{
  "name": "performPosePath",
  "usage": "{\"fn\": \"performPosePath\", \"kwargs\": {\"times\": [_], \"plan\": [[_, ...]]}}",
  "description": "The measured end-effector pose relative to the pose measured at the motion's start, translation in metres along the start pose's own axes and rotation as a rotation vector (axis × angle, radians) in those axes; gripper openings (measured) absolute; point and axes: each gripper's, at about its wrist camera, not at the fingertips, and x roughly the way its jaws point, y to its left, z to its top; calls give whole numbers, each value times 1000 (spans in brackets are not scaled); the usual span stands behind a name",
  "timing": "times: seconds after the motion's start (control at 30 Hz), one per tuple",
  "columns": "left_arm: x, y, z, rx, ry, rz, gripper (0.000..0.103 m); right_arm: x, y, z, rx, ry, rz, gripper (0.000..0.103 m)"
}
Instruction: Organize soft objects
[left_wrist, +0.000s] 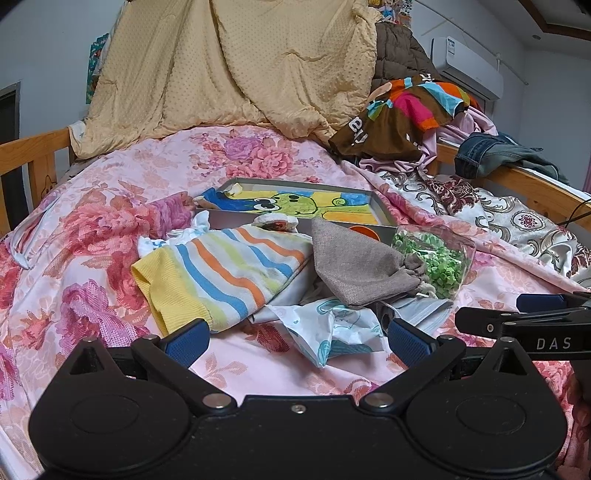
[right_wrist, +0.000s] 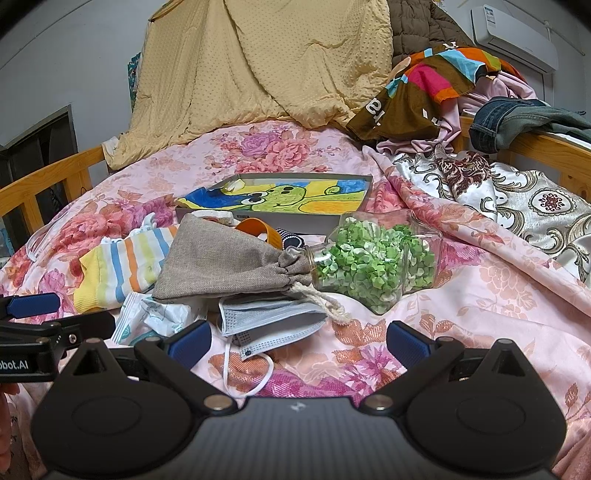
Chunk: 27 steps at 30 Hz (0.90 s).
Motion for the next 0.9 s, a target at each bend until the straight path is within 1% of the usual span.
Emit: {"fn": "performPosePath", "kwargs": {"times": [0.9], "plan": [[1, 5, -2, -2, 6, 3, 102, 0, 0, 0, 0, 1, 0, 103]]}}
